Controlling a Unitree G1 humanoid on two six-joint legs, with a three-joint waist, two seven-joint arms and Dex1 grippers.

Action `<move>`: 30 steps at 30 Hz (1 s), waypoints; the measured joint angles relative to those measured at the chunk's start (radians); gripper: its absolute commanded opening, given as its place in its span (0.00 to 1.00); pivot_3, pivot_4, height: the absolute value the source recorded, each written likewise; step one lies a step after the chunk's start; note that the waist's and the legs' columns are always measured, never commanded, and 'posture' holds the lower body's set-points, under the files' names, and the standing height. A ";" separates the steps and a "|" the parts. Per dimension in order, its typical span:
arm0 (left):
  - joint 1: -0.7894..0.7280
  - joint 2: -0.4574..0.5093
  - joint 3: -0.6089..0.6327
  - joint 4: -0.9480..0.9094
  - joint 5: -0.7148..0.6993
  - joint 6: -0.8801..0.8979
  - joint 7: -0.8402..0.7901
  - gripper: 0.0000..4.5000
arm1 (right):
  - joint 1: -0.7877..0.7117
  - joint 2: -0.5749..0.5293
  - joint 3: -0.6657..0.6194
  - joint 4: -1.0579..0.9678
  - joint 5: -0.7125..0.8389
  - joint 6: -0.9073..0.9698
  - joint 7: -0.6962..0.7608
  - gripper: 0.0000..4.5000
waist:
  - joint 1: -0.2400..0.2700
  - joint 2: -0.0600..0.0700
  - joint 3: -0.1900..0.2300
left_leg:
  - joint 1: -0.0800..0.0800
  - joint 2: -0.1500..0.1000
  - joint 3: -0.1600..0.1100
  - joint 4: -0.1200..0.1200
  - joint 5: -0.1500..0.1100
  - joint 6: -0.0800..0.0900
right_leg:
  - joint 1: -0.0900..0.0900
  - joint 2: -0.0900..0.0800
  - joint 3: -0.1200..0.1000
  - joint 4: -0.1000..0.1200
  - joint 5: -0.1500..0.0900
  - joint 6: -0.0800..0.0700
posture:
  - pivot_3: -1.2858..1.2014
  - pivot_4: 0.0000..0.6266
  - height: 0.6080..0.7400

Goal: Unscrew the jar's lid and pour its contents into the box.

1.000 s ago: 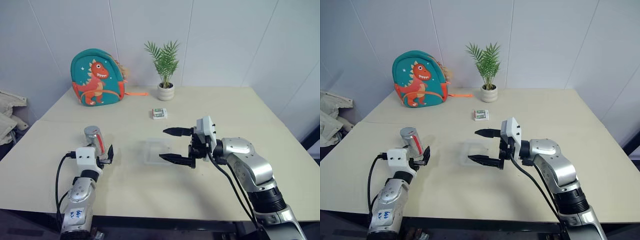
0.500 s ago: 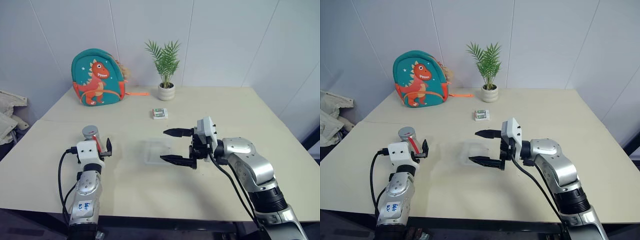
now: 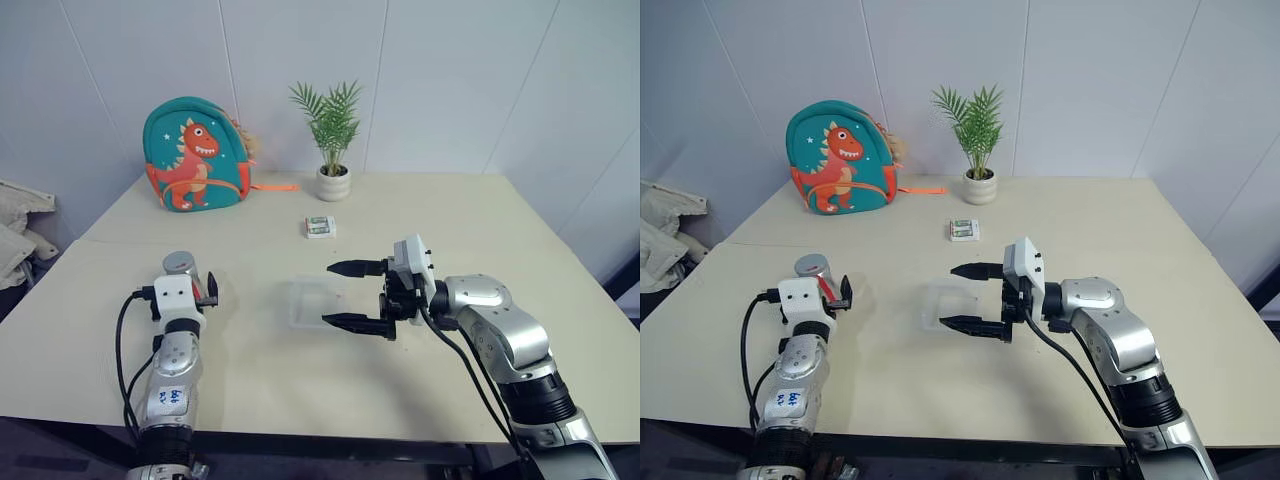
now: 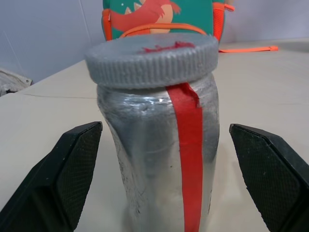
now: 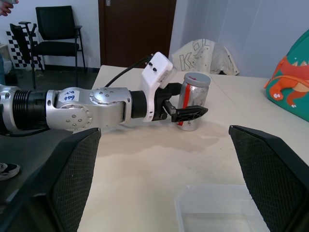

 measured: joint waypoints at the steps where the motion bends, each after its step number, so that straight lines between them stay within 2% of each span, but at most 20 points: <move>1: -0.004 0.003 0.000 0.007 0.001 -0.001 0.004 1.00 | -0.001 0.000 0.000 0.000 0.000 0.001 0.000 1.00 | -0.001 0.000 0.000 | 0.000 0.000 0.000 0.000 0.000 0.000 | 0.000 0.000 0.000 0.000 0.000 0.000 | 0.52 0.24 1.00; 2: -0.009 0.006 0.001 0.014 0.001 -0.003 0.009 1.00 | -0.002 0.000 0.000 0.000 0.000 0.004 -0.001 1.00 | -0.001 0.000 0.000 | 0.000 0.000 0.000 0.000 0.000 0.000 | 0.000 0.000 0.000 0.000 0.000 0.000 | 0.52 0.24 1.00; 5: -0.020 0.013 0.005 0.041 0.000 -0.008 0.016 0.87 | -0.002 0.000 0.000 0.000 0.000 0.016 -0.003 1.00 | -0.001 0.000 0.000 | 0.000 0.000 0.000 0.000 0.000 0.000 | 0.000 0.000 0.000 0.000 0.000 0.000 | 0.52 0.24 1.00; 10: -0.031 0.023 0.011 0.074 -0.004 -0.021 0.010 0.54 | -0.002 0.000 0.000 0.000 0.000 0.023 -0.007 1.00 | 0.000 0.000 0.000 | 0.000 0.000 0.000 0.000 0.000 0.000 | 0.000 0.000 0.000 0.000 0.000 0.000 | 0.52 0.24 1.00; 12: -0.038 0.026 0.011 0.084 -0.007 -0.029 0.010 0.45 | -0.002 0.000 0.000 -0.001 0.001 0.026 -0.008 1.00 | -0.001 0.000 0.000 | 0.000 0.000 0.000 0.000 0.000 0.000 | 0.000 0.000 0.000 0.000 0.000 0.000 | 0.52 0.24 1.00; 18: -0.039 0.028 0.023 0.087 -0.042 -0.036 -0.023 0.45 | -0.002 0.001 0.000 -0.002 0.001 0.036 -0.015 1.00 | -0.001 0.000 0.000 | 0.000 0.000 0.000 0.000 0.000 0.000 | 0.000 0.000 0.000 0.000 0.000 0.000 | 0.52 0.24 1.00; 20: -0.038 0.028 0.035 0.071 -0.095 -0.037 -0.082 0.45 | -0.002 0.002 0.000 -0.003 0.001 0.038 -0.018 1.00 | -0.001 0.000 0.000 | -0.001 0.000 0.000 0.000 0.000 0.000 | 0.000 0.000 0.000 0.000 0.000 0.000 | 0.52 0.24 1.00; 23: 0.000 0.037 0.045 -0.056 -0.213 0.009 -0.217 0.45 | 0.001 0.003 0.000 -0.009 0.004 0.040 -0.026 1.00 | -0.003 0.000 0.000 | -0.002 0.000 0.000 0.000 0.000 -0.001 | -0.001 0.000 0.000 0.000 0.000 0.000 | 0.52 0.24 1.00; 26: 0.072 0.102 0.053 -0.217 -0.337 0.135 -0.347 0.45 | 0.008 0.003 -0.003 -0.024 0.017 0.047 -0.039 1.00 | -0.008 0.000 0.000 | -0.003 0.001 0.000 0.000 0.000 -0.001 | -0.003 0.000 0.000 0.000 0.000 0.000 | 0.52 0.24 1.00; 30: 0.176 0.252 0.061 -0.386 -0.484 0.390 -0.496 0.45 | 0.016 0.003 -0.009 -0.060 0.036 0.068 -0.060 1.00 | -0.011 0.000 0.000 | -0.003 0.001 -0.001 0.000 -0.001 -0.001 | -0.004 0.000 0.000 0.000 -0.001 -0.001 | 0.52 0.24 1.00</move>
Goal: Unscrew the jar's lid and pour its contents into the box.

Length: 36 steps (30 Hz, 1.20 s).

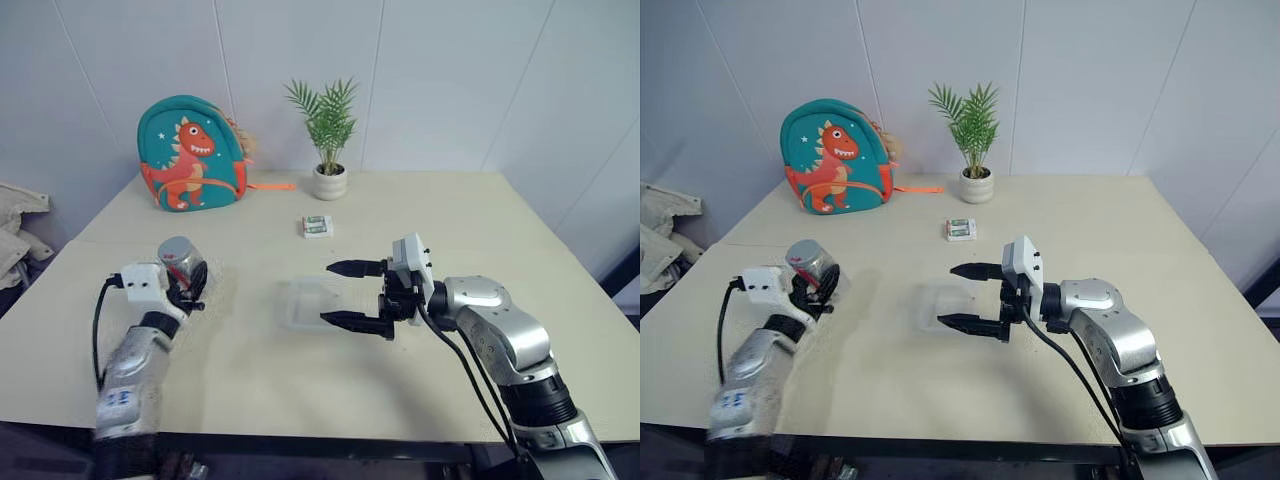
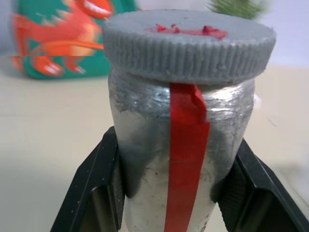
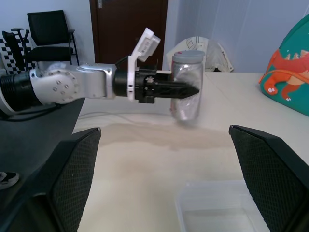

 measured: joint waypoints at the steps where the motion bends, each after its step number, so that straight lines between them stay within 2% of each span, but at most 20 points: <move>1: 0.022 0.051 0.001 -0.030 -0.031 0.077 -0.036 0.45 | 0.006 0.000 -0.003 -0.011 0.008 0.008 -0.007 1.00 | -0.001 0.000 0.000 | 0.000 0.000 0.000 0.000 0.000 0.000 | 0.000 0.000 0.000 0.000 0.000 0.000 | 0.52 0.24 1.00; 4: 0.051 0.177 -0.014 -0.090 -0.054 0.209 -0.125 0.45 | 0.018 -0.002 -0.008 -0.035 0.025 0.023 -0.022 1.00 | -0.002 0.000 0.000 | 0.000 0.000 -0.001 0.000 0.000 0.000 | 0.000 0.000 0.000 0.000 -0.001 -0.001 | 0.52 0.24 1.00; 9: 0.019 0.252 -0.067 -0.125 -0.059 0.272 -0.248 0.45 | 0.022 -0.002 -0.011 -0.064 0.038 0.038 -0.054 1.00 | 0.003 0.001 0.000 | -0.001 0.000 -0.001 -0.001 0.000 0.001 | -0.001 -0.001 0.000 -0.001 -0.001 -0.003 | 0.52 0.24 1.00; 17: -0.141 0.203 -0.148 -0.120 -0.059 0.198 -0.409 0.45 | 0.028 0.044 -0.003 -0.109 0.039 0.046 -0.150 1.00 | 0.004 0.001 0.000 | -0.009 0.000 0.001 -0.002 0.000 0.000 | -0.011 -0.001 0.001 0.001 -0.001 -0.001 | 0.52 0.24 1.00; 22: -0.145 0.194 -0.199 -0.090 -0.058 0.197 -0.480 0.45 | 0.019 0.084 0.039 -0.110 0.009 0.066 -0.228 1.00 | -0.011 0.001 0.001 | -0.009 0.000 0.001 -0.001 0.000 0.000 | -0.012 0.000 0.001 0.003 -0.001 -0.001 | 0.52 0.24 1.00; 28: -0.190 0.193 -0.261 -0.081 -0.048 0.216 -0.529 0.45 | -0.061 0.135 0.087 -0.102 -0.049 0.099 -0.315 1.00 | -0.015 0.001 0.001 | -0.008 0.000 0.000 0.000 0.001 0.000 | -0.012 0.000 0.001 0.007 -0.001 -0.002 | 0.52 0.24 1.00; 36: -0.213 0.151 -0.304 -0.047 -0.030 0.216 -0.543 0.45 | -0.078 0.182 0.157 -0.057 -0.096 0.149 -0.356 1.00 | -0.015 0.001 0.001 | -0.008 -0.001 0.000 0.000 0.002 0.000 | -0.013 0.000 0.001 0.007 -0.001 -0.001 | 0.52 0.24 1.00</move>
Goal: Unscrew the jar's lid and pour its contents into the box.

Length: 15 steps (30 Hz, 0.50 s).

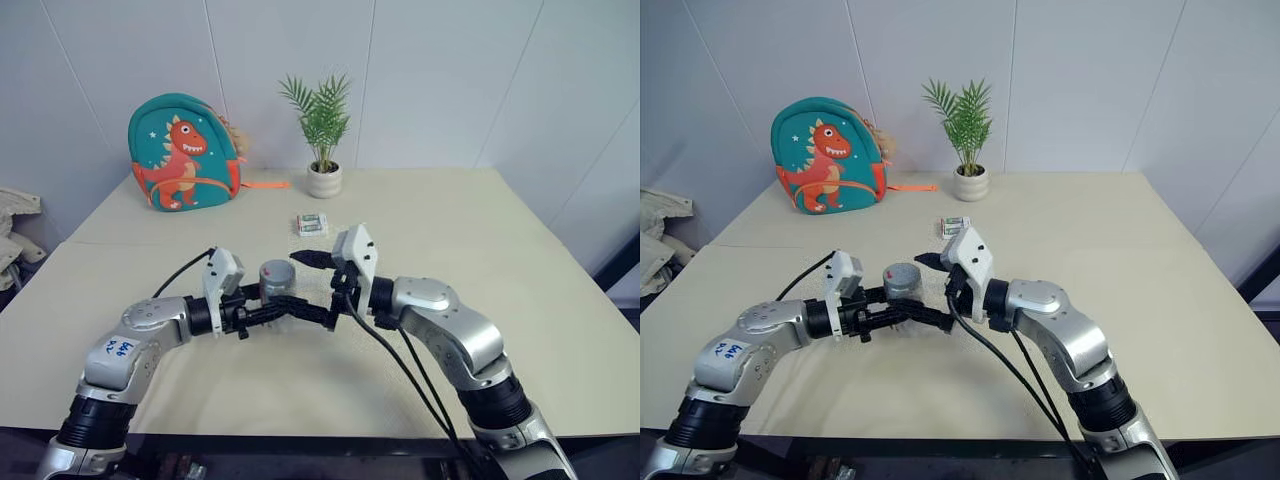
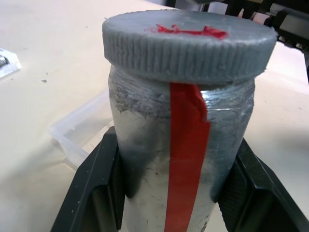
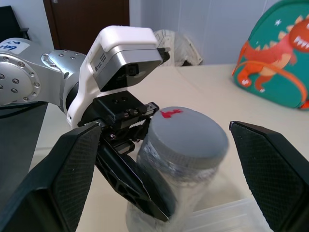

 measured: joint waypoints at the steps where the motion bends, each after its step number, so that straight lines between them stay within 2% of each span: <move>1: 0.000 -0.002 -0.001 0.000 0.002 0.000 0.000 0.45 | -0.004 0.005 0.002 0.002 -0.002 0.004 -0.001 1.00 | 0.000 0.000 0.000 | 0.000 0.000 0.000 0.000 0.000 0.000 | 0.000 0.000 0.000 0.000 0.000 0.000 | 0.52 0.24 1.00; 15: -0.002 -0.030 -0.005 0.007 0.028 -0.001 -0.008 0.45 | -0.035 0.066 -0.008 0.067 -0.012 0.039 -0.016 1.00 | 0.000 0.000 0.000 | 0.000 0.000 0.000 0.001 0.000 0.000 | 0.000 0.000 0.000 0.001 0.000 0.000 | 0.52 0.24 1.00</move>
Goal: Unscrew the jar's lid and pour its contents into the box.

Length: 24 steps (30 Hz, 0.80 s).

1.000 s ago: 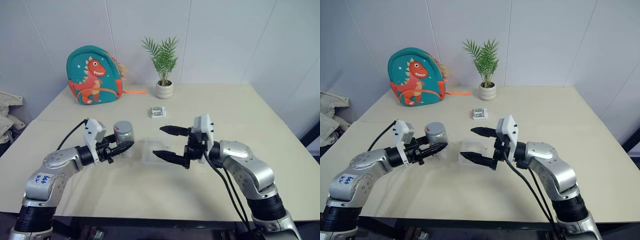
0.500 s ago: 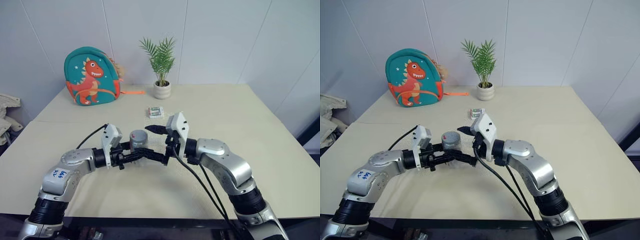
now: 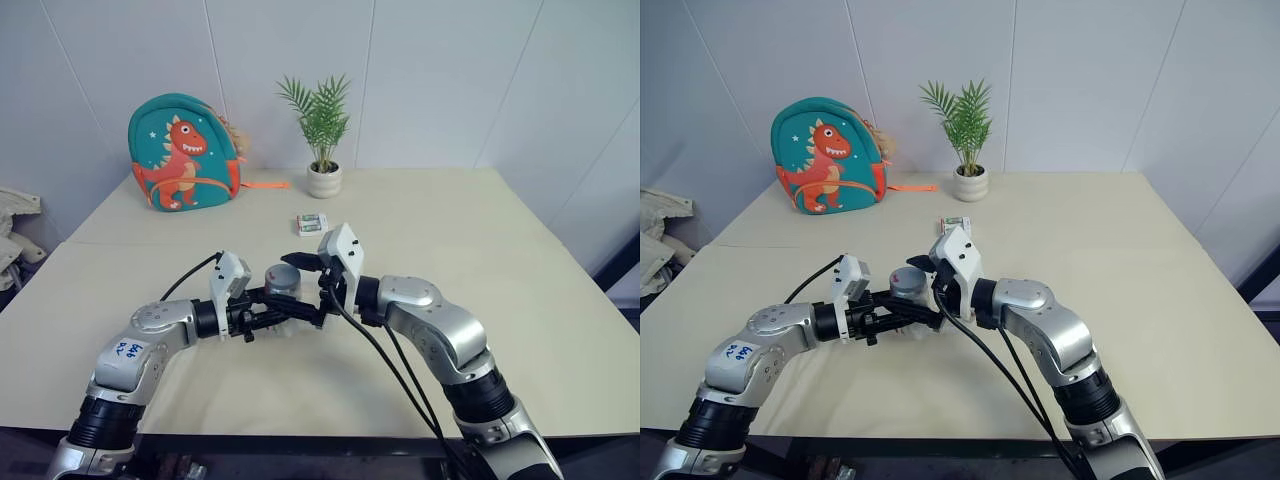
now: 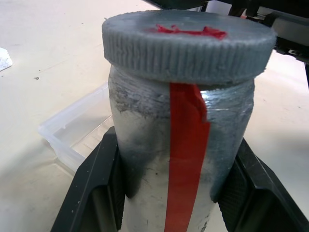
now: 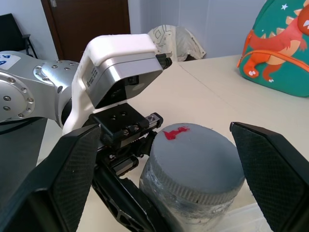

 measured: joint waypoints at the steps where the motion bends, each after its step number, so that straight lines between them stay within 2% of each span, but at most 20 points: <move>1: 0.000 -0.001 0.000 0.000 0.000 0.000 -0.001 0.45 | -0.001 0.001 0.000 0.007 -0.001 0.000 -0.001 1.00 | 0.000 0.000 0.000 | 0.000 0.000 0.000 0.000 0.000 0.000 | 0.000 0.000 0.000 0.000 0.000 0.000 | 0.52 0.24 1.00; 23: -0.015 -0.011 0.001 -0.001 0.014 -0.011 -0.010 0.45 | -0.024 0.037 -0.044 0.081 0.042 0.013 0.004 1.00 | 0.000 0.000 0.000 | 0.000 0.000 0.000 0.000 0.000 0.000 | 0.000 0.000 0.000 0.001 0.000 0.000 | 0.52 0.24 1.00; 24: -0.015 -0.011 0.001 -0.001 0.015 -0.011 -0.010 0.45 | -0.024 0.037 -0.044 0.081 0.043 0.015 0.004 0.96 | 0.000 0.000 0.000 | 0.000 0.000 0.000 0.000 0.000 0.000 | 0.000 0.000 0.000 0.001 0.000 0.000 | 0.52 0.24 1.00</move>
